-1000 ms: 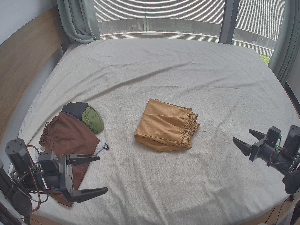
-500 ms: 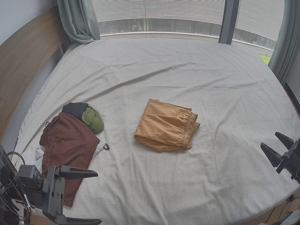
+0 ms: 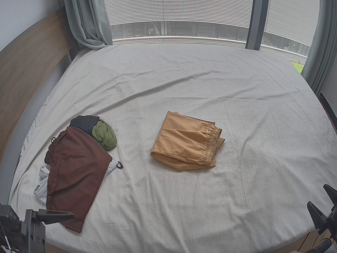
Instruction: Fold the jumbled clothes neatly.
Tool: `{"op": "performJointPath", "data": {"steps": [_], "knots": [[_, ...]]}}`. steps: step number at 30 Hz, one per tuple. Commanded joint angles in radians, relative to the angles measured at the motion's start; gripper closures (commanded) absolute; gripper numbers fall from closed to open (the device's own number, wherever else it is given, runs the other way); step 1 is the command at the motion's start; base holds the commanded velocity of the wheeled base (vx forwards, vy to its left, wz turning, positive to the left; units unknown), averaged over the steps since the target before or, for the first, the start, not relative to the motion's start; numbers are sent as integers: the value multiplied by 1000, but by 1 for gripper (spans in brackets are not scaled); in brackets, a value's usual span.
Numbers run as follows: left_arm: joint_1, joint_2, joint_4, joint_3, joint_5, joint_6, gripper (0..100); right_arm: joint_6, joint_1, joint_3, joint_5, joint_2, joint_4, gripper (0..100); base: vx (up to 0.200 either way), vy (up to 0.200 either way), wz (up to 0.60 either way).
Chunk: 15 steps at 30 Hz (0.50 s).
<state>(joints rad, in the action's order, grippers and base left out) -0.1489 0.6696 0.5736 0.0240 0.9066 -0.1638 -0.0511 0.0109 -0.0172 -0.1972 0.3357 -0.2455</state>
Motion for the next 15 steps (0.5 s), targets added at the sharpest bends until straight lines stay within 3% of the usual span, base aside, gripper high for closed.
{"op": "performJointPath", "data": {"steps": [1,3,4,7,10,12,15], "knots": [[301,-584,-359,5,-124,-103,0,76,-14,10,366,-336,203,0,0,0,0],[301,-581,-360,-4,-153,-71,0,71,-12,14,360,-336,190,0,0,0,0],[301,-579,-376,-24,-253,7,0,48,-11,14,332,-336,192,0,0,0,0],[301,-581,-489,-24,-411,144,0,-3,-11,16,251,-336,219,0,0,0,0],[302,-579,-500,-24,-577,188,0,20,-11,16,237,-336,239,0,0,0,0],[301,-579,-497,-24,-650,219,0,25,-12,16,237,-336,242,0,0,0,0],[299,-579,-497,-24,-686,241,0,31,-12,16,236,-336,242,0,0,0,0]]}}
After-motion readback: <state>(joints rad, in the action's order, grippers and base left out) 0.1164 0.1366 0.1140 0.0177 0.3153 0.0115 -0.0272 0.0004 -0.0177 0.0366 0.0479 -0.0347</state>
